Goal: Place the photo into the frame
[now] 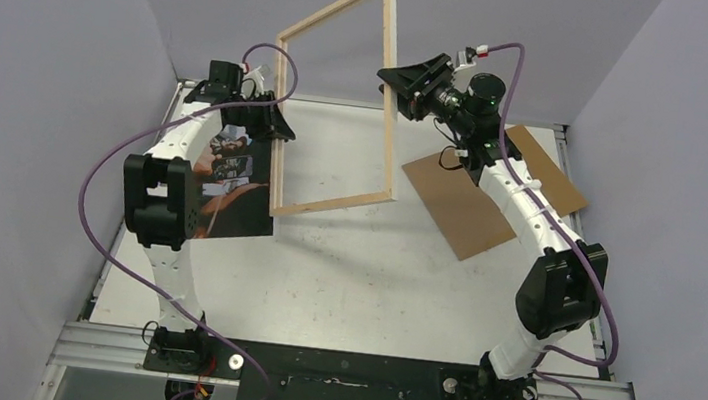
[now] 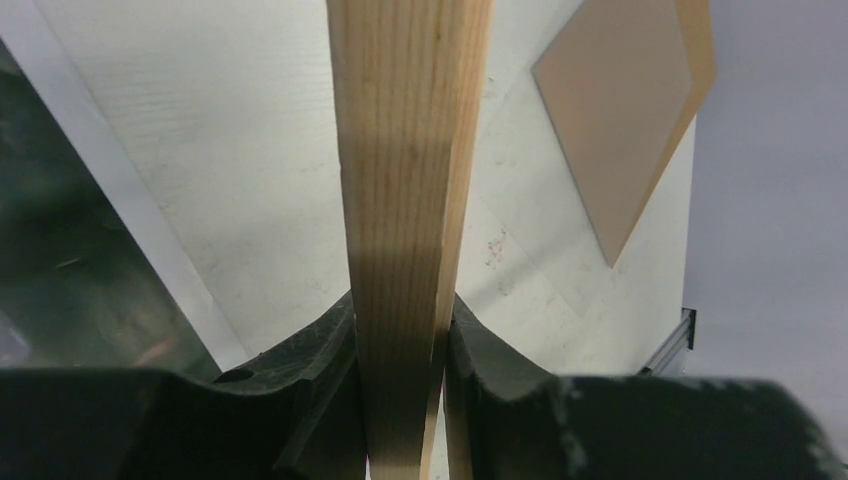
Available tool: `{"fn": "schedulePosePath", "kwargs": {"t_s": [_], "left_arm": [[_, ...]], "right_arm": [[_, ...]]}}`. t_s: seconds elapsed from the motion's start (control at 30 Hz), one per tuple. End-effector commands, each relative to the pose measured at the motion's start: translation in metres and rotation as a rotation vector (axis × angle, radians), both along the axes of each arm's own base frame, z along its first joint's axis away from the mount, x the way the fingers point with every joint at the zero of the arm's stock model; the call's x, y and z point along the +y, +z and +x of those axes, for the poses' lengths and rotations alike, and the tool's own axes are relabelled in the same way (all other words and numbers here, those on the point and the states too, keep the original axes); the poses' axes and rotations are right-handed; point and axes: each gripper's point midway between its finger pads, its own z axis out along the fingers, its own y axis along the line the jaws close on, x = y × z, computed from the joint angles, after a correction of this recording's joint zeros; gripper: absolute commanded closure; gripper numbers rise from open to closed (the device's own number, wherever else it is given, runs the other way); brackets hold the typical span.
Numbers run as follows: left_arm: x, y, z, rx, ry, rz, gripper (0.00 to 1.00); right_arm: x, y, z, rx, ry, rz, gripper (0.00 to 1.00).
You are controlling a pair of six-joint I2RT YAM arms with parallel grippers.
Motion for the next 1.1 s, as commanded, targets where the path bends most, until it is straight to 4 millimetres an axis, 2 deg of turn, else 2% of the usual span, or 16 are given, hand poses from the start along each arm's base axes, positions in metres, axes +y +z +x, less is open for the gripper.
{"fn": "schedulePosePath", "kwargs": {"t_s": [0.0, 0.13, 0.23, 0.5, 0.67, 0.8, 1.07], "left_arm": [[0.020, 0.049, 0.011, -0.132, 0.043, 0.069, 1.00], [0.027, 0.045, 0.008, -0.120, 0.049, 0.121, 1.00], [0.047, 0.042, 0.008, -0.102, 0.090, 0.153, 1.00], [0.065, 0.030, -0.013, -0.017, 0.108, 0.208, 1.00], [0.081, 0.018, -0.030, 0.023, 0.142, 0.225, 1.00], [0.104, 0.004, -0.047, 0.080, 0.195, 0.256, 1.00], [0.138, -0.026, -0.077, 0.177, 0.258, 0.371, 1.00]], "right_arm": [[0.006, 0.013, -0.022, -0.078, 0.083, -0.054, 0.56], [0.010, -0.017, -0.015, -0.034, 0.100, -0.117, 0.56], [0.009, -0.045, -0.011, 0.000, 0.094, -0.194, 0.56], [0.009, -0.124, -0.004, 0.031, 0.134, -0.343, 0.61], [0.023, -0.159, 0.001, 0.051, 0.171, -0.313, 0.71], [0.038, -0.188, 0.003, 0.107, 0.176, -0.322, 0.74], [0.077, -0.251, -0.018, 0.145, 0.257, -0.373, 0.73]]}}
